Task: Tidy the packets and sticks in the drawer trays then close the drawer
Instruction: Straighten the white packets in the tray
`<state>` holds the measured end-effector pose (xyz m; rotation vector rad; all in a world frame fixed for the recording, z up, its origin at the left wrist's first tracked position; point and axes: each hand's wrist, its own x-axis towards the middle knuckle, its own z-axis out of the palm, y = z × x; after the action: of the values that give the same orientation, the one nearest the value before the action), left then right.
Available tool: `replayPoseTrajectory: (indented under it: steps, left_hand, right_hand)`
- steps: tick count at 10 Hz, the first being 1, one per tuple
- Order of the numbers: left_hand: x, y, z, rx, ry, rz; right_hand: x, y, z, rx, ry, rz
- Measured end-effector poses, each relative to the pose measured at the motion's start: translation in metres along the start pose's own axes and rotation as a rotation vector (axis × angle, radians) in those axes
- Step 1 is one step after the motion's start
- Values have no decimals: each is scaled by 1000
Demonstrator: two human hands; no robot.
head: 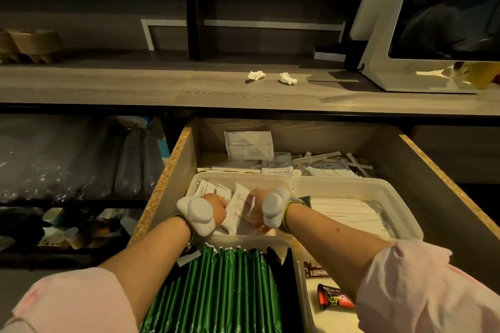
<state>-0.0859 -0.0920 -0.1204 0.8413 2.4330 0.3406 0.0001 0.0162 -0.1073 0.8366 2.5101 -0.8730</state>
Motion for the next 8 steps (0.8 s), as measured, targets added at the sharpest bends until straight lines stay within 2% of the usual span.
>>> replayPoseTrajectory:
  steps: [1, 2, 3, 4, 5, 6, 7, 8]
  left_hand:
    - [3, -3, -1, -16, -15, 18]
    - [3, -7, 1, -72, 157, 21]
    - [-4, -4, 0, -72, 325, 60]
    - [-7, 3, 1, -9, 179, 116]
    - [-6, 3, 5, 80, -73, 83]
    - [-9, -2, 6, 111, -104, 103]
    - [-8, -8, 6, 13, -97, 130]
    - [0, -18, 9, -32, -47, 105]
  right_hand:
    - [7, 7, 8, 115, -55, -16]
    - [6, 16, 3, 248, -130, -21]
    - [6, 23, 3, 245, -194, -25]
    - [2, 23, 3, 418, -289, -21]
    - [-3, 23, 4, 410, -242, -58]
    - [-2, 18, 5, 280, -270, -84]
    - [5, 15, 5, 157, -92, -130]
    - [14, 16, 18, -27, -25, -171]
